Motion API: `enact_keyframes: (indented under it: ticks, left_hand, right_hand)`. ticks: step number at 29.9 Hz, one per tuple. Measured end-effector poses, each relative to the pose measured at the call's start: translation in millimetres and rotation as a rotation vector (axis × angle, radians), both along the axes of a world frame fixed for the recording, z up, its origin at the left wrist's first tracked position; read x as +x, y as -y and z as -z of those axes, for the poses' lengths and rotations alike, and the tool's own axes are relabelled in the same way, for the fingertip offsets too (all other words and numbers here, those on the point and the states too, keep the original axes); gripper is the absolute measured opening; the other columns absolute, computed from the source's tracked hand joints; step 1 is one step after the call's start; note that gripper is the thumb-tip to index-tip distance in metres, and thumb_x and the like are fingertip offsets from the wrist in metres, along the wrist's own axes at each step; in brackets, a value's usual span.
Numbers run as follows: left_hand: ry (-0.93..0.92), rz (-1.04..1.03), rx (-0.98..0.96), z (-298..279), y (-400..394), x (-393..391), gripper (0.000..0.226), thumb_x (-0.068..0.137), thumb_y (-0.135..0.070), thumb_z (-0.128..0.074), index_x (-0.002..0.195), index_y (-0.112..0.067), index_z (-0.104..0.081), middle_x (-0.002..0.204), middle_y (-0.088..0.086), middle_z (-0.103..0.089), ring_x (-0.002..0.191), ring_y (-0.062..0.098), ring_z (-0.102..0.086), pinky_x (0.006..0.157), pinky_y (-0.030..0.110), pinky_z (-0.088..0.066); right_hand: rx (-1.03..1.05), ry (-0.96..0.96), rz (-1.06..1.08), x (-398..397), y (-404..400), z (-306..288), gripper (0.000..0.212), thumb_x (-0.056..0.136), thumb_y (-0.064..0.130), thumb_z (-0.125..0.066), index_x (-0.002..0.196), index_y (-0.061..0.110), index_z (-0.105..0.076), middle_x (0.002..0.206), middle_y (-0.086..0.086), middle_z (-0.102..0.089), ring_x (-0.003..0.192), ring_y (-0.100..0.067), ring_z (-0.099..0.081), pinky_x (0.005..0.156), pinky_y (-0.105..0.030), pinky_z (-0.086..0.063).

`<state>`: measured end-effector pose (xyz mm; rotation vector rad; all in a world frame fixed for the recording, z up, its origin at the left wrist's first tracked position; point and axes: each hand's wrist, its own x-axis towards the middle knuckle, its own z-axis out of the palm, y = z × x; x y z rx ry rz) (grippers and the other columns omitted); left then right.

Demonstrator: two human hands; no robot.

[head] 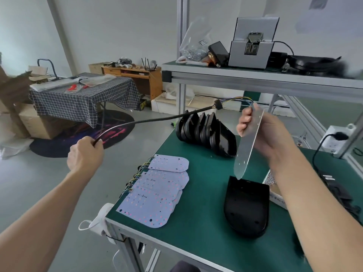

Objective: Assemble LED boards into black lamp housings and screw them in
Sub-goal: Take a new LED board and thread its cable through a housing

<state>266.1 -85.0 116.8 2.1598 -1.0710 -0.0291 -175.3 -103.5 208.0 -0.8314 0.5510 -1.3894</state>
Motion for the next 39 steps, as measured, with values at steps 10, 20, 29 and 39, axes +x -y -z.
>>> enact_keyframes:
  ticks: [10, 20, 29, 39]
  left_hand:
    - [0.067, 0.265, -0.052, -44, 2, -83, 0.055, 0.107, -0.043, -0.047, 0.08, 0.0, -0.067, 0.086, 0.029, -0.068, 0.084, 0.046, -0.059, 0.076, 0.046, -0.045]
    - [-0.337, 0.798, -0.092, -43, -17, -266, 0.043, 0.106, -0.042, -0.051, 0.079, -0.015, -0.069, 0.06, 0.004, -0.07, 0.048, 0.018, -0.064, 0.045, 0.023, -0.049]
    - [-0.385, 0.863, 0.039, 24, -13, -332, 0.037, 0.106, -0.036, -0.051, 0.084, -0.011, -0.066, 0.065, 0.002, -0.073, 0.054, 0.011, -0.069, 0.062, 0.026, -0.052]
    - [-0.429, 0.906, 0.087, 40, -10, -340, 0.032, 0.108, -0.032, -0.049, 0.09, -0.011, -0.065, 0.069, 0.001, -0.074, 0.057, 0.011, -0.072, 0.064, 0.02, -0.055]
  right_hand:
    - [0.304, -0.285, 0.419, -57, -30, 30, 0.022, 0.105, 0.016, -0.062, 0.083, 0.01, -0.062, 0.062, 0.001, -0.054, 0.051, -0.01, -0.05, 0.048, -0.023, -0.046]
    - [0.461, -0.49, 0.398, -74, -67, 69, 0.033, 0.098, 0.011, -0.066, 0.066, 0.014, -0.071, 0.049, 0.003, -0.054, 0.04, -0.009, -0.051, 0.045, -0.025, -0.042]
    - [0.545, -1.097, 0.343, -88, -89, 142, 0.03, 0.098, 0.032, -0.07, 0.081, 0.019, -0.048, 0.075, -0.002, -0.051, 0.065, -0.019, -0.05, 0.057, -0.031, -0.033]
    - [0.614, -1.106, 0.244, -74, -80, 144, 0.04, 0.1, 0.017, -0.061, 0.086, 0.02, -0.023, 0.068, -0.001, -0.029, 0.053, -0.016, -0.029, 0.053, -0.029, -0.024]
